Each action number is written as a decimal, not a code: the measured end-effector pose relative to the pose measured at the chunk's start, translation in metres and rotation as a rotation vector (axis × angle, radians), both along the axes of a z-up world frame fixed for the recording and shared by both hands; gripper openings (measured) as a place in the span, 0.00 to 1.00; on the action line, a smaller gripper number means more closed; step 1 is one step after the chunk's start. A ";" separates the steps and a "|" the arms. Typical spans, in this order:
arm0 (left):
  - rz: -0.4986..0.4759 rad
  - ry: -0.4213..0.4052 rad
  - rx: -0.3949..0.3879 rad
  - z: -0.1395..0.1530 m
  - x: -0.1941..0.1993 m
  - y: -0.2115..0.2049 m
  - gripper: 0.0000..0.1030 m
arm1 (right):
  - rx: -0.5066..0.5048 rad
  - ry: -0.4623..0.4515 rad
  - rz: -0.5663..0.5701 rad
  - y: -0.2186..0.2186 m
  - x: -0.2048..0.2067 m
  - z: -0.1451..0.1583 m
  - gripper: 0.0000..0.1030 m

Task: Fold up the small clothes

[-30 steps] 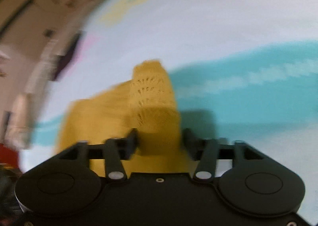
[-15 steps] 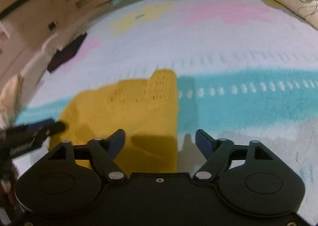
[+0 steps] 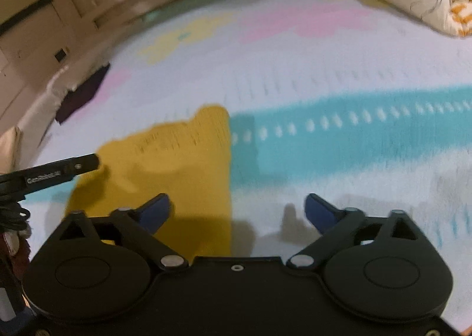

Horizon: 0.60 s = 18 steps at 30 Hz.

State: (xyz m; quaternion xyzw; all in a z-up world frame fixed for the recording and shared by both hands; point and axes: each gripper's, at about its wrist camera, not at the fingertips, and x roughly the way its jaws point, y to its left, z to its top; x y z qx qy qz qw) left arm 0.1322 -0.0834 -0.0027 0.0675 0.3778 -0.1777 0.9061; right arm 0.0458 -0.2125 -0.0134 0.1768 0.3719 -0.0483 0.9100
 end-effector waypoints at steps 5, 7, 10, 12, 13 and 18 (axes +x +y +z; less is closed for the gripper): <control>-0.081 0.057 0.020 -0.019 0.019 -0.037 0.44 | -0.001 -0.020 -0.008 -0.003 0.001 0.002 1.00; -0.085 0.086 0.050 -0.032 0.023 -0.048 0.44 | 0.003 -0.013 -0.017 -0.006 0.003 -0.001 1.00; -0.051 0.103 0.066 -0.048 0.034 -0.053 0.46 | 0.009 -0.006 -0.029 -0.011 0.000 -0.004 1.00; -0.023 0.104 0.068 -0.052 0.042 -0.054 0.48 | 0.018 -0.004 -0.034 -0.015 -0.004 -0.002 1.00; -0.012 0.107 0.067 -0.052 0.045 -0.054 0.48 | 0.021 -0.006 -0.036 -0.016 -0.005 -0.001 1.00; -0.016 0.107 0.055 -0.041 0.050 -0.050 0.48 | 0.009 -0.025 -0.021 -0.011 -0.006 0.006 1.00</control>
